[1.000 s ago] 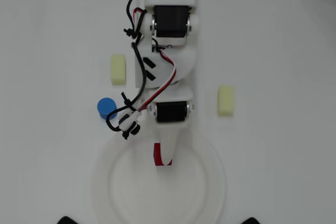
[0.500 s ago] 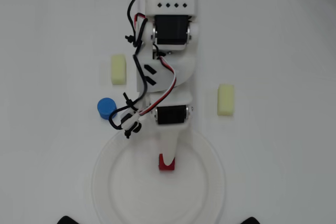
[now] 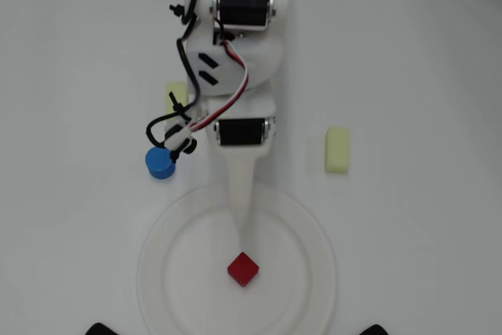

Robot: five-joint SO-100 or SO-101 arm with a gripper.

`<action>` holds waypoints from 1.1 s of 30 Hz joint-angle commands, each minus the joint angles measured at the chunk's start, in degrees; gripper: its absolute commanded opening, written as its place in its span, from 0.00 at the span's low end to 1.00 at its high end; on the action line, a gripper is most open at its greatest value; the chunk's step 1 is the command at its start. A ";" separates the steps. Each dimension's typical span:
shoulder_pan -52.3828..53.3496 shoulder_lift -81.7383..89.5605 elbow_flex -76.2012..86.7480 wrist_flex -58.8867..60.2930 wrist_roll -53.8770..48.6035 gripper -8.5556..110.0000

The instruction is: Grasp a red block and put it in the dish.

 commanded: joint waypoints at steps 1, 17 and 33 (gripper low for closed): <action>0.18 14.50 2.64 4.04 -0.44 0.39; -1.05 79.98 59.94 10.72 -4.31 0.39; 1.58 105.64 83.14 14.06 -8.35 0.38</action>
